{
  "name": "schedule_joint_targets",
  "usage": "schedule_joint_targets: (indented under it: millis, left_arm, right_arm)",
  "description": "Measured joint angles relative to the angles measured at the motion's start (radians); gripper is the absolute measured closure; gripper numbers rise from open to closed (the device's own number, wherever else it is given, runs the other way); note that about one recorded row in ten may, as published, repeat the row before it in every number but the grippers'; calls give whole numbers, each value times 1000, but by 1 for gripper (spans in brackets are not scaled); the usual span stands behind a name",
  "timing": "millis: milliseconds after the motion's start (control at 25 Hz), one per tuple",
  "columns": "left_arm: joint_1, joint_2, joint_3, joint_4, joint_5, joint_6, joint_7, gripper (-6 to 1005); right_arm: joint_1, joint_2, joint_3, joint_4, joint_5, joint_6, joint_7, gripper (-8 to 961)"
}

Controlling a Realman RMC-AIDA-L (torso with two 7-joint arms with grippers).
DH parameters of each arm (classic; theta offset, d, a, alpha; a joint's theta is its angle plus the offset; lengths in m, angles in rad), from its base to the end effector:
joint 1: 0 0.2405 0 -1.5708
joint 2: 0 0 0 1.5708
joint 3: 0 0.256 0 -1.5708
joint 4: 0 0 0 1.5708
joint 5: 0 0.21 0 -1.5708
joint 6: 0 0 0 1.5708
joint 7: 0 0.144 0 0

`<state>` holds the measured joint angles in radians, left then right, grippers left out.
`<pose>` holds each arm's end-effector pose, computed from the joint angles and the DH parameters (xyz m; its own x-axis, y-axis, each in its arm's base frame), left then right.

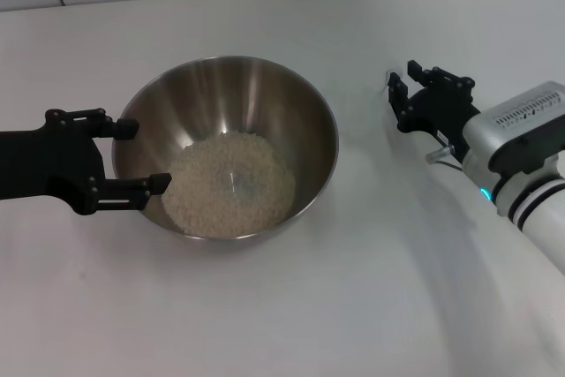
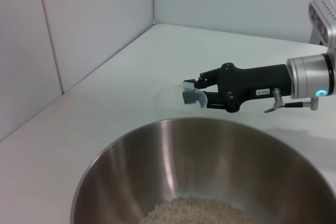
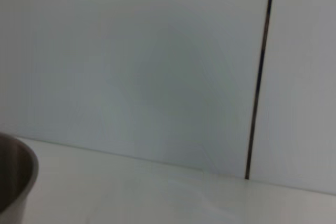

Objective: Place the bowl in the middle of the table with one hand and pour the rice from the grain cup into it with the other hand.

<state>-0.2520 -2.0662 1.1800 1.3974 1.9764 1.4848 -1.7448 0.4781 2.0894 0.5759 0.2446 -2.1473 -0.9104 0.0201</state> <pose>-0.2181 0.3078 0.0370 0.9523 0.2146 0.2170 0.2736 -0.9151 -0.2961 0.3131 0.3335 -0.0738 0.7992 -0.1536 -0.5811 -0.5971 -0.3140 -0.7382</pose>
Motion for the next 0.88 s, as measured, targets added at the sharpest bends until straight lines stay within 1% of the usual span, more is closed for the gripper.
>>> schedule_joint_targets:
  millis: [80,280,360,400,440,520,560,600,640,720,760,800,840,880]
  left_arm:
    - [0,0,0,0,0,0,0,185]
    - [3,0,0,0,1,0,-1,185]
    - [4,0,0,0,1,0,-1,185]
    - [5,0,0,0,1,1,-3,185]
    - [5,0,0,0,1,1,-3,185]
    - [7,0,0,0,1,2,-3,185]
    - [9,1,0,0,1,3,-4,185]
    - [11,2,-2,1,1,4,-1,185]
    - [11,2,-2,1,1,4,-1,184]
    - [11,2,-3,1,1,3,2,184]
    - [11,2,-2,1,1,3,3,184]
    - [11,1,-1,1,1,1,5,184]
    - [11,1,-1,1,1,1,5,184]
    - [11,2,-1,1,1,1,5,184]
  right_arm:
    - [-10,0,0,4,0,-1,0,697]
    - [-77,-2,1,43,0,-18,6,489]
    - [-118,-5,2,59,1,-45,30,388]
    - [-169,-8,3,68,1,-104,67,338]
    - [-169,-8,3,68,1,-104,67,322]
    - [-233,-10,36,67,3,-195,132,291]
    - [-258,-9,70,62,3,-239,171,275]
    - [-301,-9,139,41,4,-358,267,259]
    - [-301,-9,139,41,4,-358,267,243]
    - [-315,-9,182,5,5,-511,360,212]
    - [-309,-12,190,-19,3,-603,397,196]
    - [-265,-26,181,-88,-22,-781,452,181]
    - [-265,-26,181,-88,-22,-781,452,165]
    - [-239,-35,168,-116,-42,-837,465,149]
